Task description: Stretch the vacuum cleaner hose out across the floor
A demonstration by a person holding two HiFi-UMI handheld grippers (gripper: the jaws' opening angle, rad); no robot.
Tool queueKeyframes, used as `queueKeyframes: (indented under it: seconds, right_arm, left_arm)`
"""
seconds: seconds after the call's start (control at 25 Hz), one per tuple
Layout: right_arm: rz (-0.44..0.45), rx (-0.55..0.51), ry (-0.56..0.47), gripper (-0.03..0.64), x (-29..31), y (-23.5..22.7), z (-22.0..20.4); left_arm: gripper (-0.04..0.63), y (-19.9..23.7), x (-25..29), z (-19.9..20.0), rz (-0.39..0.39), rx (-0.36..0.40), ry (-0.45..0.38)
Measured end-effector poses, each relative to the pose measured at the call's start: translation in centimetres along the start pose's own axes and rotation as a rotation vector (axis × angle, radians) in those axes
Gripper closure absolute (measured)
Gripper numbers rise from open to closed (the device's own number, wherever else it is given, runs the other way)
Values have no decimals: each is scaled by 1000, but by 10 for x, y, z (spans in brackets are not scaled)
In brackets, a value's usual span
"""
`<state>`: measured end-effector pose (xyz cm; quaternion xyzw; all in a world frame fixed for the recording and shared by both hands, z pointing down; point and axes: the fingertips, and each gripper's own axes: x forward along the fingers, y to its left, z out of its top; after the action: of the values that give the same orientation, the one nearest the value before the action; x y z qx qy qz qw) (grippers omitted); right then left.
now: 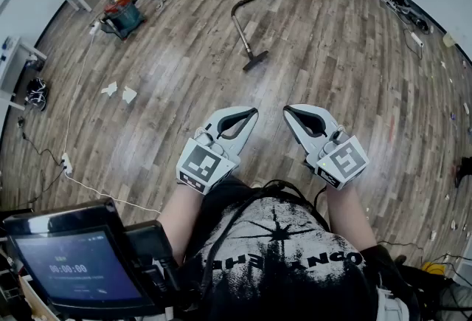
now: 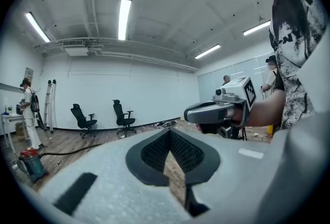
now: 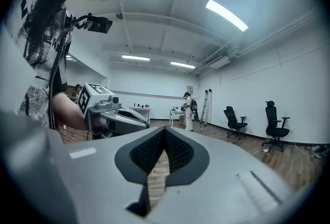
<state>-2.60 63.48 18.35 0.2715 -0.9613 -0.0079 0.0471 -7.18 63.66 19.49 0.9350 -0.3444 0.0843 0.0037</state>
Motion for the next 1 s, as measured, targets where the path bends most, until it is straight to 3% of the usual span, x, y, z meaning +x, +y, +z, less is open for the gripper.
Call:
queueKeyframes:
  seconds: [0.36,0.68,1.0]
  right_arm:
    - [18,-13,-3,617,10,1,1]
    - [27,59,-57,614,12,1,8]
    - [64,36,-57,614,12,19,1]
  left_arm:
    - [594,3,-2,0,-14,-17,-20]
    - [594,12,-14,-1,1,-37,-28]
    - [594,18,-31,-18,21,-53,-11]
